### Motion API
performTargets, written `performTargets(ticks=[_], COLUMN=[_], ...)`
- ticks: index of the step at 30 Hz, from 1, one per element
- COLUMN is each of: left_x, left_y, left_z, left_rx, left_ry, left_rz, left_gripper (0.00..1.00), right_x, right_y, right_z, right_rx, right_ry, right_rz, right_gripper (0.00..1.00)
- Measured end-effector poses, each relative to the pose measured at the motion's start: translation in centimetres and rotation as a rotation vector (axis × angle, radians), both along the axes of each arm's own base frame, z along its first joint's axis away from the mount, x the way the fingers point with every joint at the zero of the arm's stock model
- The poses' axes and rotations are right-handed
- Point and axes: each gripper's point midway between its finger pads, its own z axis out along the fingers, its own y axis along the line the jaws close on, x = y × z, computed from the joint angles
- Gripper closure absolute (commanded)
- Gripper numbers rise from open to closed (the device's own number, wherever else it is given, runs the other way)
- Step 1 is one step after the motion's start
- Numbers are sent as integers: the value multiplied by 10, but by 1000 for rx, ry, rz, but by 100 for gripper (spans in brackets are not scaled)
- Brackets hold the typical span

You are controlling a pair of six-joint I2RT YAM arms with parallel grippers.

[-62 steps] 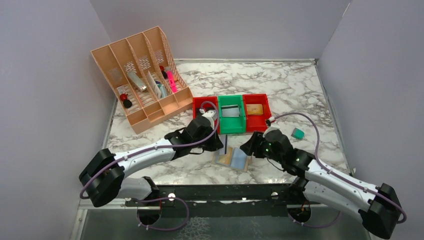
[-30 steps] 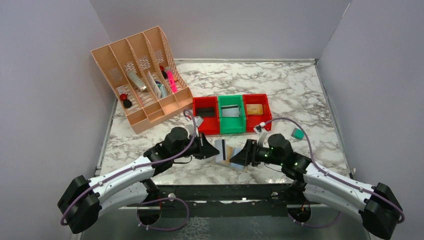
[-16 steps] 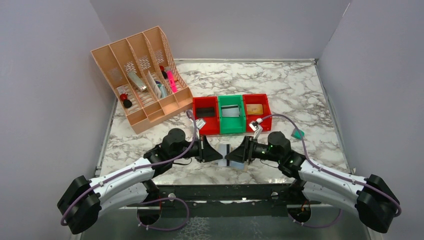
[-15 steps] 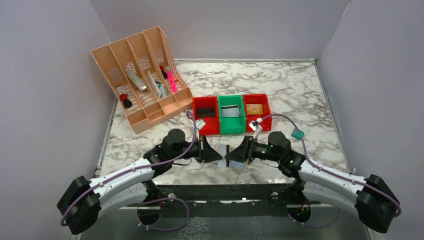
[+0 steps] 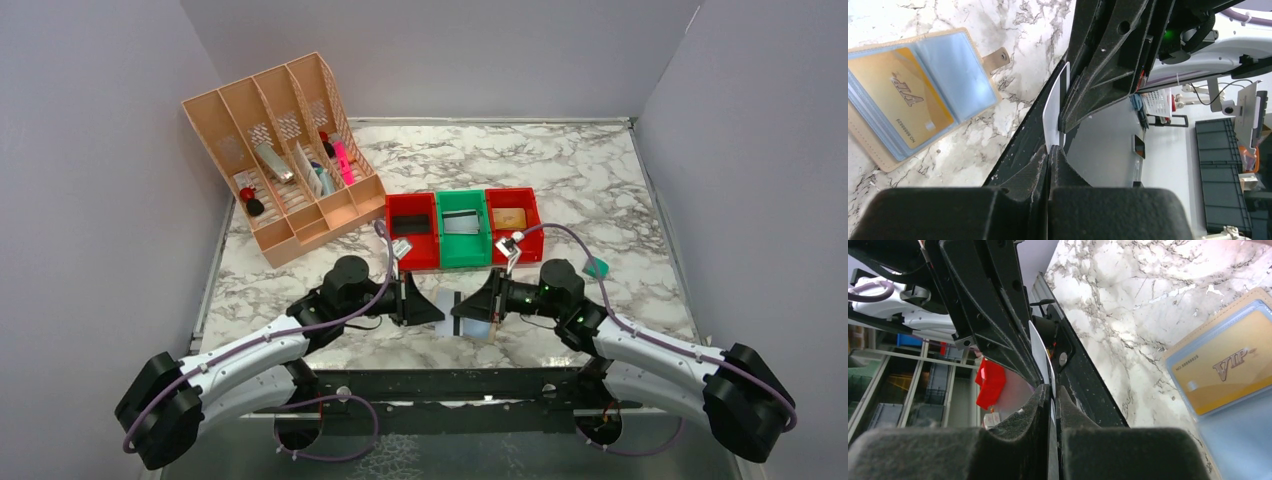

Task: Take the credit cards out of the card holder

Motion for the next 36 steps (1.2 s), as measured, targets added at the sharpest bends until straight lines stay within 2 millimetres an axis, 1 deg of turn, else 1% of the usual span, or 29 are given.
performTargets(ticks=[2,3,5,6,7,9,10,12,15,18,19,22,24,27,29,32,36], left_x=[2,4,7,9,10,17,21,30,39,54,60,79,92,112,121,129,131], left_y=[-1,-1,0,1,2,6,8,11,14,17,19,28,37,58,73,97,123], left_z=[1,2,3,4,4,5,5,8,15,23,24,28,28,25,21,16,7], left_rx=[2,2,0,-2,-3,2,7,19,43,101,128,210,277,395,466,557,639], left_ry=[-2,-3,-4,-6,-8,-17,-22,-43,-77,-122,-136,-186,-216,-264,-292,-330,-379], left_rz=[-8,-9,-7,-6,-4,13,25,46,62,98,116,190,254,371,439,528,603], left_gripper=[100,96,79,66,56,41,35,26,17,8,2,1,1,1,1,1,1], right_x=[0,0,1,1,2,2,2,5,10,21,28,42,51,65,76,90,110], right_y=[-1,-2,-2,-2,-2,-3,-4,-5,-7,-6,-6,-10,-16,-27,-37,-49,-60], right_z=[2,3,6,7,9,10,10,9,7,11,14,16,15,11,8,5,6], right_rx=[8,11,19,24,31,42,42,40,11,-25,-40,-82,-120,-184,-234,-302,-380], right_ry=[-1,-2,-10,-13,-15,-20,-19,-19,-16,-39,-50,-82,-102,-131,-155,-195,-260], right_rz=[3,2,1,2,1,-3,-5,-14,-32,-72,-97,-164,-222,-311,-378,-456,-541], right_gripper=[94,96,99,99,99,99,99,99,99,99,99,99,99,99,99,99,99])
